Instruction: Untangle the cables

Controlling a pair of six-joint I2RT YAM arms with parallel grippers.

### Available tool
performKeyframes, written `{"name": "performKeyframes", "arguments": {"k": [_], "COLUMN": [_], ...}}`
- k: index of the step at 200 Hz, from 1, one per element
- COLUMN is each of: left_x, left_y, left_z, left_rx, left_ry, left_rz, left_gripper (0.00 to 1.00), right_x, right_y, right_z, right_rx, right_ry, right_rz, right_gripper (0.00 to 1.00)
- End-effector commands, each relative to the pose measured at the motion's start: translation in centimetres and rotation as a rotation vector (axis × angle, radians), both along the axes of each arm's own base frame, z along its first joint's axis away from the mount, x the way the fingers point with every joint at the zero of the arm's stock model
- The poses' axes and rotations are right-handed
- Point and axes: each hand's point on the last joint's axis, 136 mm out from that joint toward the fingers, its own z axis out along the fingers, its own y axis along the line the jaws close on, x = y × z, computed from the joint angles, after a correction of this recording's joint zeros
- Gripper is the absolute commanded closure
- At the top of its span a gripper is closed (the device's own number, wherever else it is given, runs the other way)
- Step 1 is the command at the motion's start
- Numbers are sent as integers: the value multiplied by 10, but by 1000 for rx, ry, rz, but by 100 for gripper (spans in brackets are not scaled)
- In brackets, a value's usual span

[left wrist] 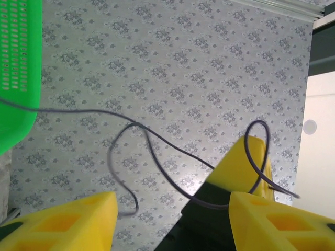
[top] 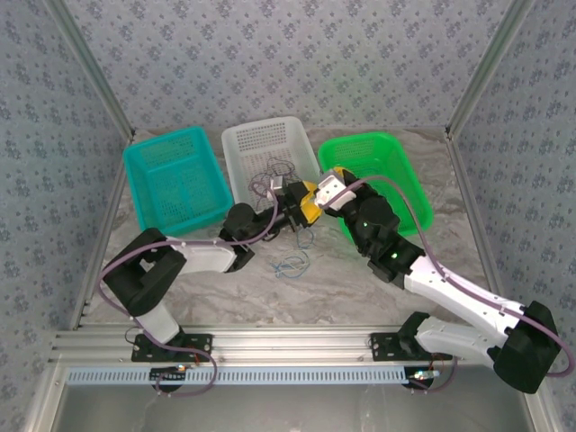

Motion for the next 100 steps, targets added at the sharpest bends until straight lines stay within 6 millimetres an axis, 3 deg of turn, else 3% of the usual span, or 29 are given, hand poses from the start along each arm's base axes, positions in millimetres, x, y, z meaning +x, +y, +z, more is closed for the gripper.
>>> {"name": "performKeyframes", "arguments": {"k": [1, 28, 64, 100], "left_x": [0, 1, 4, 10], "left_y": [5, 4, 0, -2], "left_z": [42, 49, 45, 38], "left_rx": [-112, -123, -130, -122], "left_ry": [-104, -122, -89, -75], "left_rz": [30, 37, 26, 39], "left_gripper": [42, 47, 48, 54], "right_x": [-3, -6, -6, -10], "right_y": [-6, -9, -13, -12], "right_z": [11, 11, 5, 12], "right_rx": [22, 35, 28, 63], "right_ry": [-29, -22, -13, -20], "right_rz": [-23, -22, -35, -22], "right_gripper": [100, 100, 100, 100]}}
